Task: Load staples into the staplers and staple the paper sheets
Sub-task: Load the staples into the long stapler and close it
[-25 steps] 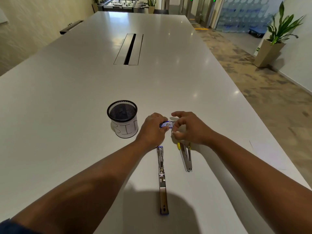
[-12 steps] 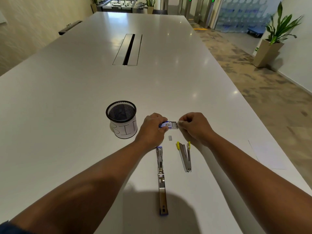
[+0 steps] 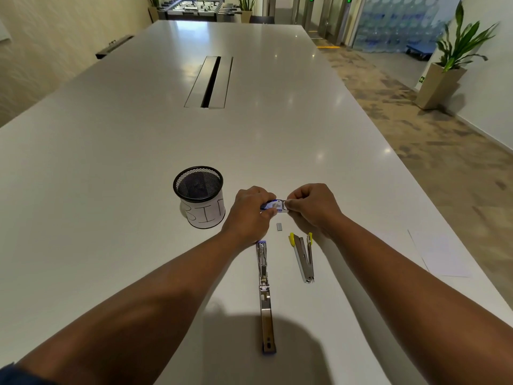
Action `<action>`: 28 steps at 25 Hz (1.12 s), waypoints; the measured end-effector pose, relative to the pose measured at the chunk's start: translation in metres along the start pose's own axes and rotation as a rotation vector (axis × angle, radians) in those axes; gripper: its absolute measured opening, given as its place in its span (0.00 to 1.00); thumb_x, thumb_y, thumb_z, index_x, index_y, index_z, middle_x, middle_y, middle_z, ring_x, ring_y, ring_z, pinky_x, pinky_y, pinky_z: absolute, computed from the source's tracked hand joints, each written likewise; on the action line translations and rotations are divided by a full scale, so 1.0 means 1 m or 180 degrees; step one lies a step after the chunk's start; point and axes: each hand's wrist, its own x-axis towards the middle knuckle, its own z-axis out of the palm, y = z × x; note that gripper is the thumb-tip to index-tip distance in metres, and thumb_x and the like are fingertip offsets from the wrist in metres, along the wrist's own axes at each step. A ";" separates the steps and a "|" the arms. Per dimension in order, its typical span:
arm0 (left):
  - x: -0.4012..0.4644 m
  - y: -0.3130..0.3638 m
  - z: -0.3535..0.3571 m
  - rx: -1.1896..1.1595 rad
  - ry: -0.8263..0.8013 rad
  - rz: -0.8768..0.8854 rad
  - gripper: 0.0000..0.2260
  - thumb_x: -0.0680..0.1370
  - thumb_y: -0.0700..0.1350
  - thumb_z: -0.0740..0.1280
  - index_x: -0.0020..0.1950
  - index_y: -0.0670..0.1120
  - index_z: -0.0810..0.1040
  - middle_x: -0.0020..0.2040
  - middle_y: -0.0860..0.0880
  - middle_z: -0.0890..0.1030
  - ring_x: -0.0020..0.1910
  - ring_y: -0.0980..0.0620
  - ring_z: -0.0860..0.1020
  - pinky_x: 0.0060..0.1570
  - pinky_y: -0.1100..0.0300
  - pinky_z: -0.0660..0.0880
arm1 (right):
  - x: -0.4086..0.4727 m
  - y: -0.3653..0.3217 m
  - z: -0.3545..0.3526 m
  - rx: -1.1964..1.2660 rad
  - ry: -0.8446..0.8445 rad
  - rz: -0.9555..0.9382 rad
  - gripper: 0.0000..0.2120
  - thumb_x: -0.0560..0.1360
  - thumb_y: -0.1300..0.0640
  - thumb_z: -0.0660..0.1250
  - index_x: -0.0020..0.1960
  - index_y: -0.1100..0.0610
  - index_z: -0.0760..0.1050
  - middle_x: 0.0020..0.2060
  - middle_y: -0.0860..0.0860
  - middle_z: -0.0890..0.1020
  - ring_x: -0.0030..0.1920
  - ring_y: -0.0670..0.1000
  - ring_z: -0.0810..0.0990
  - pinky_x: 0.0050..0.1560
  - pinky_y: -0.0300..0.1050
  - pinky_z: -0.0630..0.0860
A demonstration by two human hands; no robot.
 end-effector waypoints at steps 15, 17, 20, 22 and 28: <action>0.002 -0.005 0.003 0.0043 0.0013 0.0035 0.15 0.79 0.45 0.71 0.65 0.47 0.81 0.56 0.50 0.80 0.56 0.51 0.70 0.53 0.59 0.66 | 0.000 0.005 0.003 0.0198 -0.0134 -0.0062 0.01 0.73 0.61 0.73 0.43 0.56 0.84 0.40 0.49 0.86 0.41 0.47 0.83 0.36 0.39 0.74; 0.002 -0.004 0.003 0.0054 0.0006 0.0030 0.15 0.79 0.46 0.70 0.65 0.47 0.81 0.56 0.50 0.80 0.57 0.50 0.71 0.53 0.58 0.67 | -0.001 0.006 0.003 0.0204 -0.0137 -0.0108 0.01 0.73 0.60 0.73 0.44 0.56 0.84 0.41 0.49 0.85 0.40 0.46 0.82 0.37 0.38 0.73; 0.001 -0.003 0.001 0.0073 -0.0037 0.0032 0.15 0.79 0.46 0.71 0.65 0.46 0.81 0.56 0.49 0.80 0.59 0.47 0.73 0.56 0.54 0.71 | -0.002 0.007 0.001 0.0239 -0.0168 -0.0168 0.01 0.74 0.60 0.74 0.45 0.56 0.84 0.41 0.49 0.85 0.40 0.46 0.81 0.38 0.38 0.74; 0.001 -0.002 0.000 0.0068 -0.0059 0.0015 0.15 0.79 0.46 0.71 0.65 0.46 0.82 0.56 0.48 0.81 0.59 0.46 0.73 0.57 0.50 0.73 | -0.003 0.007 0.001 0.0226 -0.0205 -0.0206 0.02 0.74 0.60 0.73 0.46 0.56 0.84 0.42 0.50 0.85 0.42 0.48 0.81 0.39 0.39 0.75; -0.001 0.001 0.000 0.0010 -0.0065 -0.0018 0.16 0.78 0.45 0.72 0.66 0.45 0.81 0.58 0.48 0.80 0.60 0.46 0.73 0.59 0.50 0.74 | -0.014 0.001 -0.011 -0.0070 -0.0722 -0.0504 0.04 0.71 0.61 0.73 0.44 0.55 0.85 0.42 0.51 0.86 0.41 0.49 0.82 0.46 0.49 0.79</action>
